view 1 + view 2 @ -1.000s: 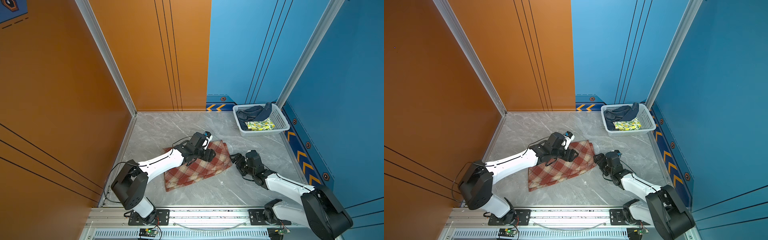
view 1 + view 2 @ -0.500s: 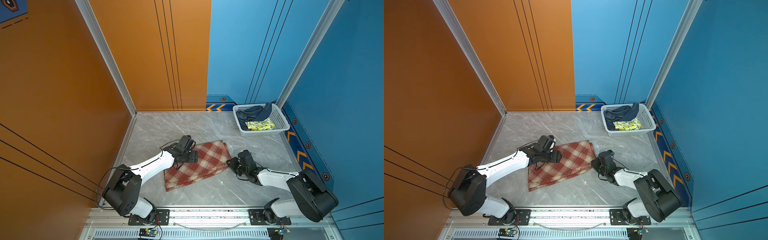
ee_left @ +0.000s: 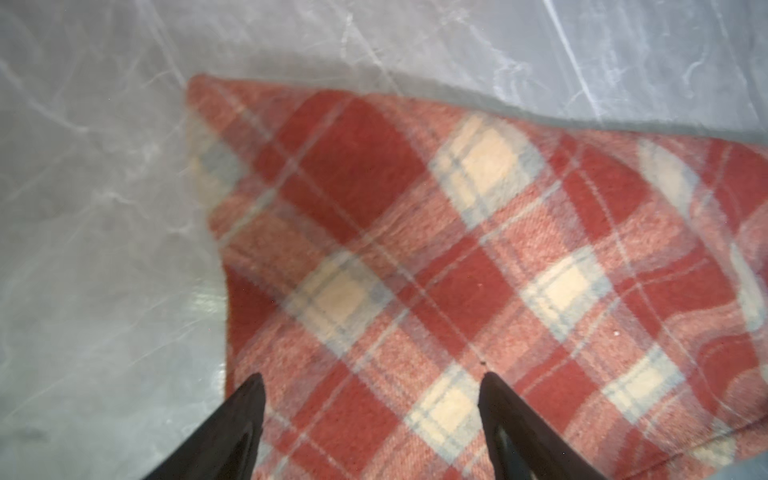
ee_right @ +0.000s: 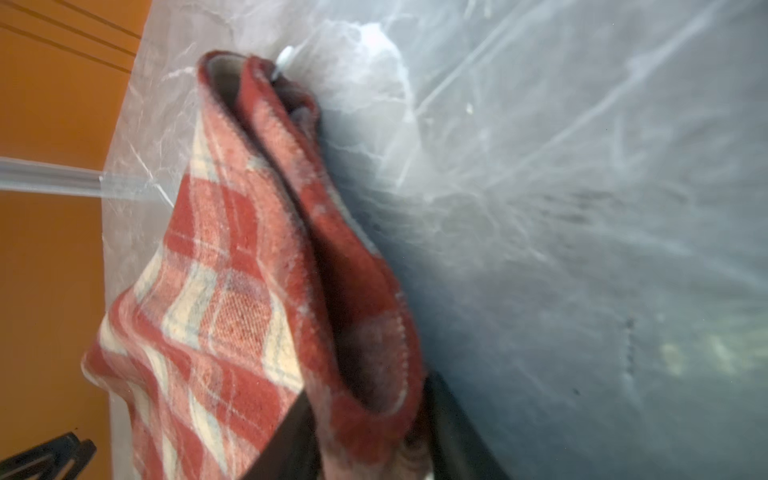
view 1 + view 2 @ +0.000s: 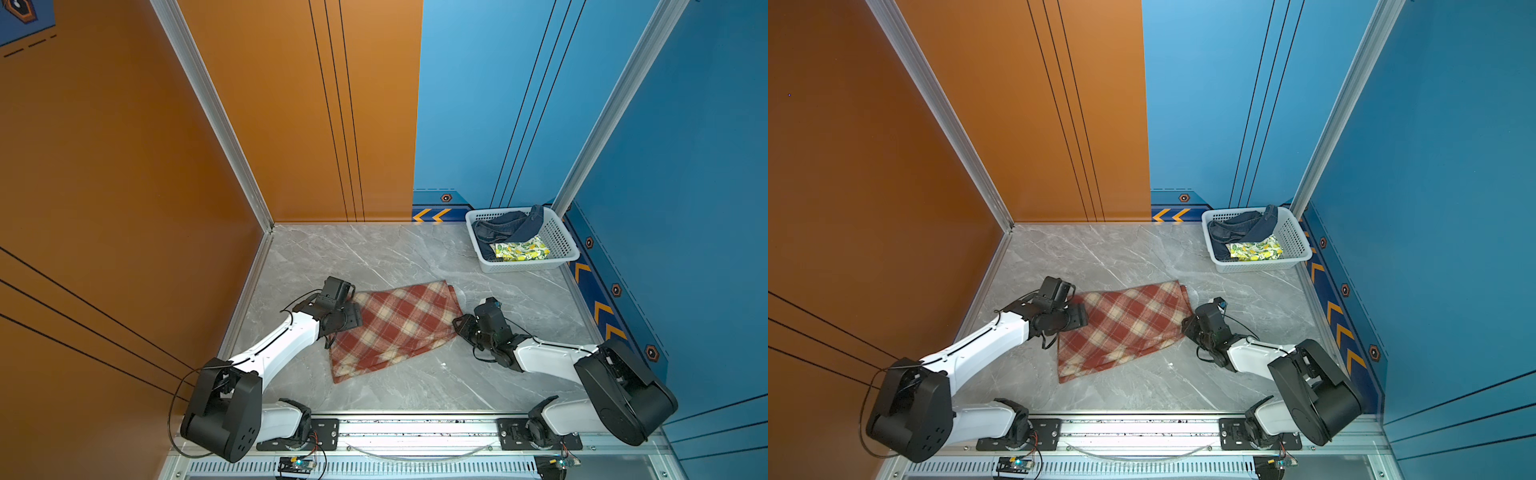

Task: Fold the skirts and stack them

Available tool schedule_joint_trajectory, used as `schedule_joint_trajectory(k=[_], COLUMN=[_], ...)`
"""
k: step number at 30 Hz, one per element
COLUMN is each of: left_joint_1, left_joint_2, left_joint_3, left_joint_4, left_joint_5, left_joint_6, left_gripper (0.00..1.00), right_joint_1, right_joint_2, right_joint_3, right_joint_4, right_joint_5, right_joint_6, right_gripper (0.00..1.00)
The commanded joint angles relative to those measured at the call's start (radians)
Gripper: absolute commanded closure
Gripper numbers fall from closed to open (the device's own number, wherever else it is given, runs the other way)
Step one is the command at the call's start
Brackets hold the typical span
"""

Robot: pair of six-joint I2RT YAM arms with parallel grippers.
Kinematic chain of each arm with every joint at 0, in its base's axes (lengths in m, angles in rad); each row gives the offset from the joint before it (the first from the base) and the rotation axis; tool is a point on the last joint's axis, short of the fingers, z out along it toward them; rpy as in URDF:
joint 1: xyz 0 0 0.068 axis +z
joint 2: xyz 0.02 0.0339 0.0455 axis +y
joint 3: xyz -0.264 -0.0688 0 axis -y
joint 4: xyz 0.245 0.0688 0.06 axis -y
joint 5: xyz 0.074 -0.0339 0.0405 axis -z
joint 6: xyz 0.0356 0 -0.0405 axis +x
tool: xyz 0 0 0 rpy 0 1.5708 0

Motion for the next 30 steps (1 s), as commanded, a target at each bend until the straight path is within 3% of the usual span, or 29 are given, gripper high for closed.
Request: schedule_joint_trajectory(k=[1, 6, 12, 16, 23, 30], left_joint_1=[0.037, 0.072, 0.094, 0.096, 0.097, 0.084], left_joint_2=[-0.033, 0.011, 0.051, 0.085, 0.129, 0.225], left_joint_3=[-0.044, -0.079, -0.124, -0.139, -0.15, -0.117], left_joint_4=[-0.037, -0.018, 0.048, 0.08, 0.129, 0.176], left_joint_5=[-0.031, -0.009, 0.013, 0.023, 0.049, 0.087], left_joint_6=[-0.032, -0.038, -0.061, -0.068, -0.08, -0.066], left_gripper=[0.19, 0.19, 0.19, 0.19, 0.23, 0.44], right_joint_1=[-0.025, -0.109, -0.189, -0.2, -0.175, -0.138], right_joint_2=[-0.045, -0.07, 0.012, 0.118, 0.194, 0.241], right_joint_3=[0.048, 0.134, 0.234, 0.302, 0.302, 0.267], right_joint_4=[-0.171, -0.302, -0.346, -0.364, -0.349, -0.286], right_joint_5=[0.018, -0.11, -0.269, -0.354, -0.369, -0.389], right_joint_6=[-0.13, -0.282, -0.378, -0.387, -0.378, -0.343], right_gripper=[0.35, 0.16, 0.1, 0.12, 0.18, 0.34])
